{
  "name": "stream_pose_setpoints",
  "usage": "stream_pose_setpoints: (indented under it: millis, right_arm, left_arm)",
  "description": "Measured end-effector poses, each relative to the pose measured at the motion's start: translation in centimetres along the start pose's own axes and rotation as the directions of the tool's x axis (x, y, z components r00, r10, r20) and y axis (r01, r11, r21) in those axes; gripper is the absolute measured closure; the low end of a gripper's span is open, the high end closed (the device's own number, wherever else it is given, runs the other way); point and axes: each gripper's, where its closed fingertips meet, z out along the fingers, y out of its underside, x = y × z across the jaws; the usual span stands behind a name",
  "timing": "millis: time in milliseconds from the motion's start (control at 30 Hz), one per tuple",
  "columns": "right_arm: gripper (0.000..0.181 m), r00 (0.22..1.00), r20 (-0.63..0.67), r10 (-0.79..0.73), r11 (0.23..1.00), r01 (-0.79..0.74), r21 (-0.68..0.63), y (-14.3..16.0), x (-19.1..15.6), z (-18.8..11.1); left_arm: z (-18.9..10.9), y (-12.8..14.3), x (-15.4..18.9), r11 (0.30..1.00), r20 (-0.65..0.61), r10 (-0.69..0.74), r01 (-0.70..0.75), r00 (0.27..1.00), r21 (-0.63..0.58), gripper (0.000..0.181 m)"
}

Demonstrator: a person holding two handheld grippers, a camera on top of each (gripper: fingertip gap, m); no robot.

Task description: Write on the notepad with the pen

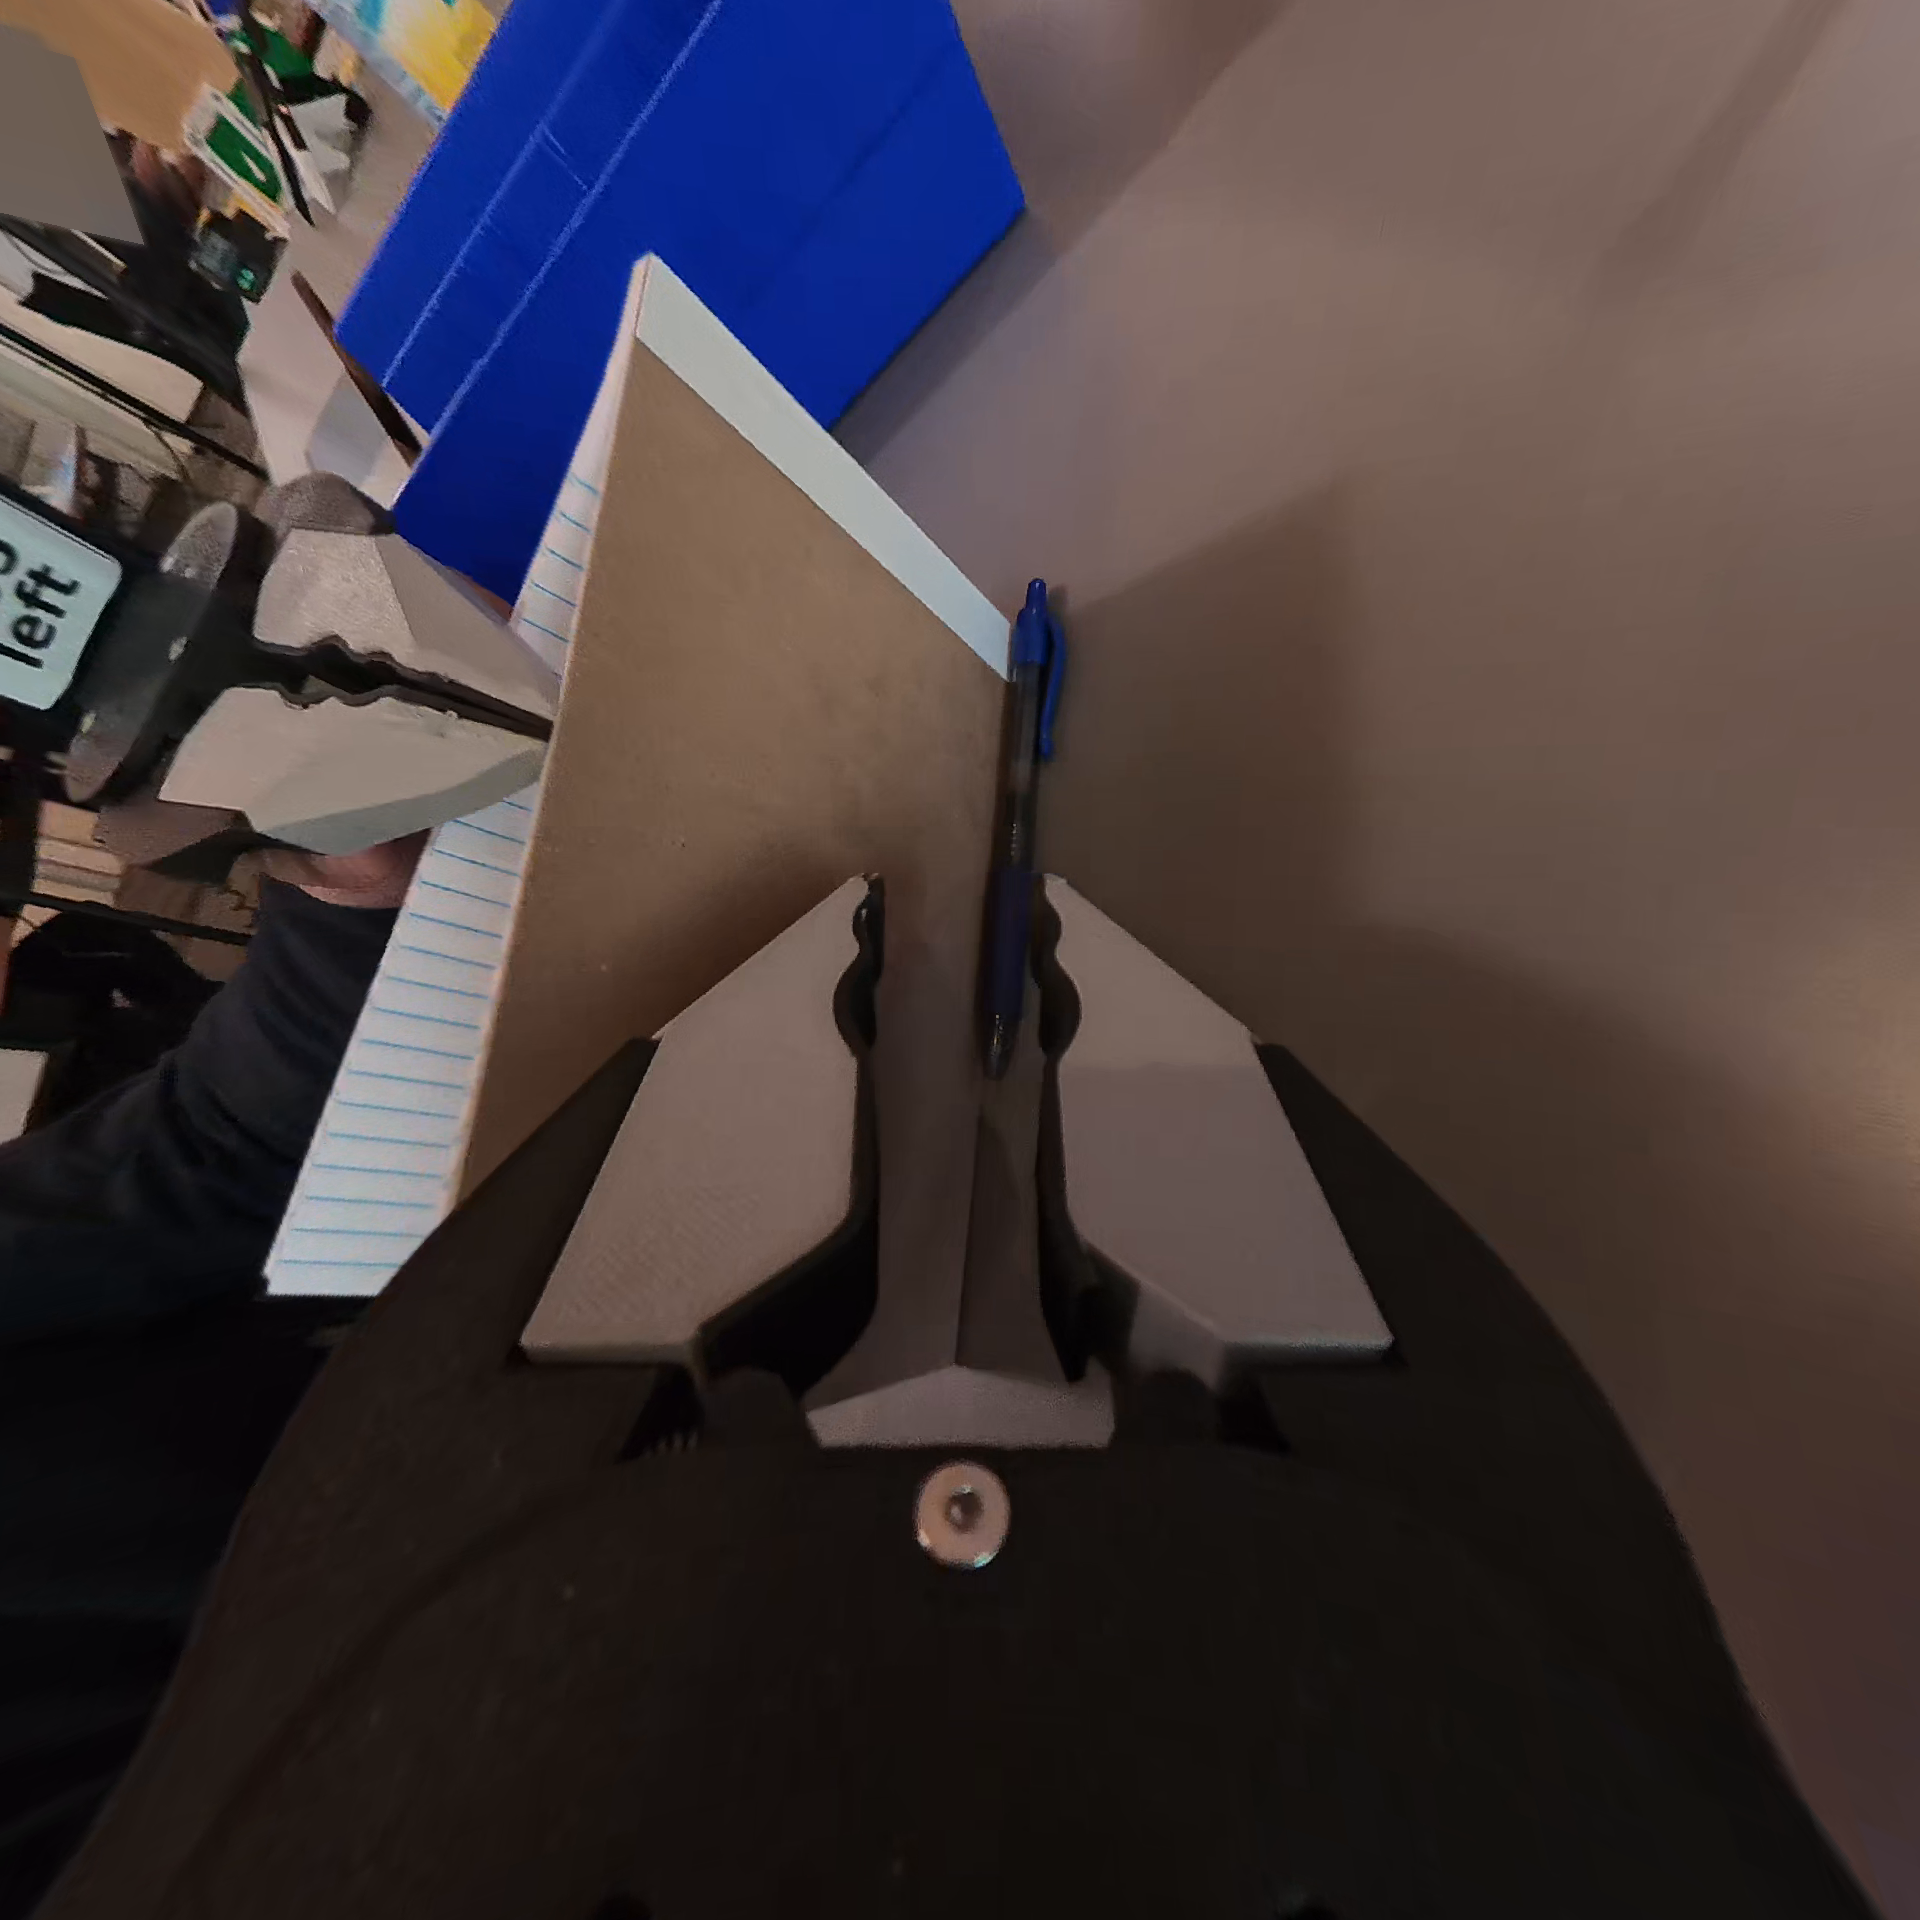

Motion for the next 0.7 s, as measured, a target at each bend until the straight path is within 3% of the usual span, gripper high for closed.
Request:
stream_pose_setpoints:
  millis: [200, 400, 567, 633, 700]
  right_arm:
    - [0.148, 0.996, -0.021, -0.089, 0.996, 0.09, 0.03, -2.6, -2.9, -3.3]
    - [0.141, 0.978, -0.071, -0.198, 0.978, 0.192, -0.078, -2.3, -6.1, -3.4]
    - [0.141, 0.936, -0.213, -0.279, 0.942, 0.224, -0.25, -0.3, -4.8, -2.3]
    - [0.147, 0.918, -0.25, -0.308, 0.924, 0.227, -0.307, 0.3, -4.1, -1.8]
    - [0.172, 0.898, -0.27, -0.347, 0.907, 0.248, -0.341, 0.6, -3.7, -1.5]
  left_arm:
    - [0.0, 0.0, 0.0, 1.0, 0.002, 0.002, -0.002, 1.0, -0.003, 0.181]
    - [0.0, 0.0, 0.0, 1.0, 0.001, 0.002, -0.002, 1.0, -0.001, 0.181]
    - [0.0, 0.0, 0.0, 1.0, 0.003, 0.0, 0.0, 1.0, -0.001, 0.181]
    - [0.0, 0.0, 0.0, 1.0, 0.003, 0.002, -0.002, 1.0, -0.004, 0.181]
    - [-0.1, 0.0, -0.1, 1.0, 0.011, 0.016, -0.016, 1.0, -0.006, 0.181]
